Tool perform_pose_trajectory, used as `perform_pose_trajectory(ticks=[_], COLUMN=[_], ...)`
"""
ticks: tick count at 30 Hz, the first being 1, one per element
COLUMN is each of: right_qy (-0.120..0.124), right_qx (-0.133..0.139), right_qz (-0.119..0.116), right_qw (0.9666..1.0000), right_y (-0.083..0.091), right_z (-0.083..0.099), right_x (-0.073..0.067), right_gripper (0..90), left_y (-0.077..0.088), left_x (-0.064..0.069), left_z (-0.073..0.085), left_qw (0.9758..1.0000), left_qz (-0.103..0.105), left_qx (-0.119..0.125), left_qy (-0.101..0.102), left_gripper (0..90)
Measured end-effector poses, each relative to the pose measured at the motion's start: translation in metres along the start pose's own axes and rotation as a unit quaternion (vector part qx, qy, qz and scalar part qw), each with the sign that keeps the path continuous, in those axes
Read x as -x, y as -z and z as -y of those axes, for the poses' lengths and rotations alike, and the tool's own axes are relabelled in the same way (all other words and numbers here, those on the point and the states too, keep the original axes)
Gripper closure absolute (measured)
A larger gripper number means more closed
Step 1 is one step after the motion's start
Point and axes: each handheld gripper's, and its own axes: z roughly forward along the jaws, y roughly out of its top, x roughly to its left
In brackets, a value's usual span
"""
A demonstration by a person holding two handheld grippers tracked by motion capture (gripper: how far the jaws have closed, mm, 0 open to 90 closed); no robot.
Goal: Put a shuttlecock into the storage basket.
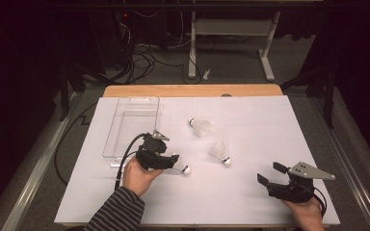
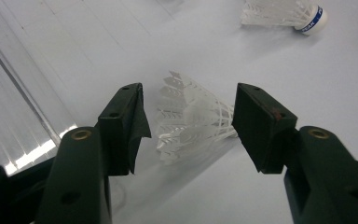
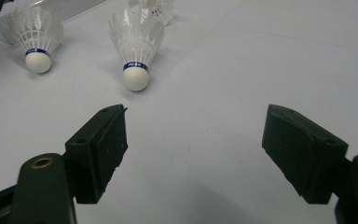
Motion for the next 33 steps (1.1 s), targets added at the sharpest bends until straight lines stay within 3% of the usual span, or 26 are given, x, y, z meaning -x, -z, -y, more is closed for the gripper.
perform_pose_trajectory(ticks=[13, 19, 33], right_qy=[0.001, 0.001, 0.001], right_qx=[-0.002, -0.002, -0.003], right_qz=[0.0, 0.001, 0.0], right_qw=[1.0, 1.0, 1.0], right_y=[0.0, 0.0, 0.0], right_z=[0.0, 0.0, 0.0], right_x=[0.0, 0.0, 0.0], right_gripper=[23.0, 23.0, 23.0], left_y=[-0.007, -0.011, -0.015], left_x=[-0.002, -0.004, -0.005], left_z=[-0.001, -0.001, 0.0], left_qw=[0.9992, 0.9984, 0.997], left_qz=[-0.013, -0.017, -0.011], left_qx=[-0.038, -0.053, -0.076], left_qy=[-0.001, 0.008, 0.01], left_gripper=[44.5, 47.2, 55.0])
